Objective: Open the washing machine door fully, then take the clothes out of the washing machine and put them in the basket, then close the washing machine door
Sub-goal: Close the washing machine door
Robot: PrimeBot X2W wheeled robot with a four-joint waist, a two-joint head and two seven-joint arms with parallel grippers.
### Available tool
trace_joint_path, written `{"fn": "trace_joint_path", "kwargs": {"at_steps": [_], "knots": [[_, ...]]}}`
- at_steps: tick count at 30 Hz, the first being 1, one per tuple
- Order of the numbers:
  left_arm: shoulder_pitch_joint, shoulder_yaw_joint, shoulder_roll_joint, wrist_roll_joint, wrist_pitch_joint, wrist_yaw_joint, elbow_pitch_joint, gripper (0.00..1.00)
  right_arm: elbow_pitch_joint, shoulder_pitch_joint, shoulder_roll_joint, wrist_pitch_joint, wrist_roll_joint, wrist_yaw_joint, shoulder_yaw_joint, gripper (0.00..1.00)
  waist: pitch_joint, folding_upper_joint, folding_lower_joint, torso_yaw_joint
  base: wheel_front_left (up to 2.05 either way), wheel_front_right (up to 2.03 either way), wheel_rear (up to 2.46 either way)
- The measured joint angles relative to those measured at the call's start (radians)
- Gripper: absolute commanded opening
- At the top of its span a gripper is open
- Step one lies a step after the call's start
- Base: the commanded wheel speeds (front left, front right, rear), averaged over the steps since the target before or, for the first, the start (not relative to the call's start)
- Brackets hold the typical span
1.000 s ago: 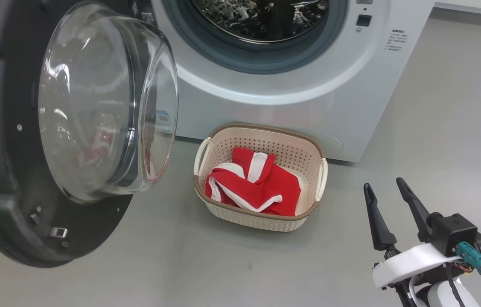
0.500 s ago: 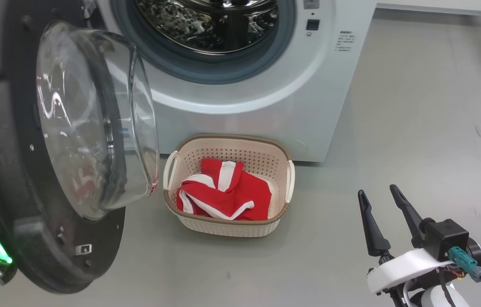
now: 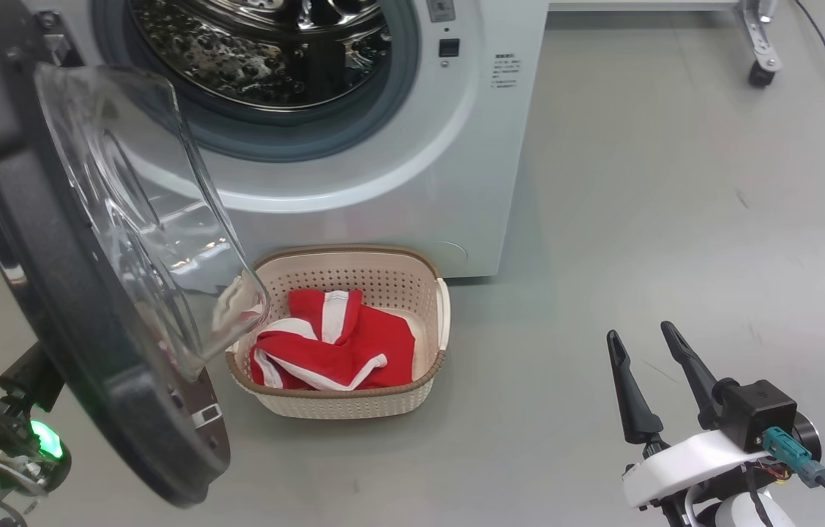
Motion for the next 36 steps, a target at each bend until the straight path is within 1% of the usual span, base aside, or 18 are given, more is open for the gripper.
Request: {"fn": "trace_joint_path", "kwargs": {"at_steps": [12,14,20,23,27,33,36], "knots": [[0.001,-0.024,-0.032,0.002,-0.018,-0.001,-0.066,0.00,0.000,-0.004,0.010,-0.010,0.000,0.001,0.006,1.00,0.032,0.0000,0.0000,-0.098,0.00,0.00,0.00],[-0.002,-0.026,-0.036,0.003,-0.023,-0.008,-0.072,0.00,0.000,-0.007,0.011,-0.010,0.000,0.001,0.006,1.00,0.039,0.0000,0.0000,-0.115,0.00,0.00,0.00],[-0.024,-0.038,-0.044,0.010,-0.035,-0.008,-0.074,0.00,0.000,-0.009,0.012,-0.019,0.002,0.001,0.004,1.00,0.062,0.0000,0.0000,-0.164,0.00,0.00,0.00],[-0.046,-0.049,-0.053,0.014,-0.044,-0.008,-0.074,0.00,0.000,-0.013,0.012,-0.022,0.002,0.002,0.003,1.00,0.075,0.0000,0.0000,-0.184,0.00,0.00,0.00],[-0.091,-0.063,-0.058,0.050,-0.066,-0.008,-0.073,0.00,-0.003,-0.029,0.012,-0.023,0.002,0.004,0.002,1.00,0.100,0.0000,0.0000,-0.203,0.00,0.00,0.00],[-0.147,-0.074,-0.065,0.057,-0.087,-0.007,-0.060,0.00,-0.006,-0.046,0.015,-0.027,0.010,0.010,0.001,1.00,0.132,0.0000,0.0000,-0.225,0.00,0.00,0.00],[-0.183,-0.075,-0.068,0.060,-0.102,0.003,-0.054,0.00,-0.007,-0.057,0.016,-0.032,0.011,0.010,0.002,1.00,0.152,0.0000,0.0000,-0.238,0.00,0.00,0.00]]}}
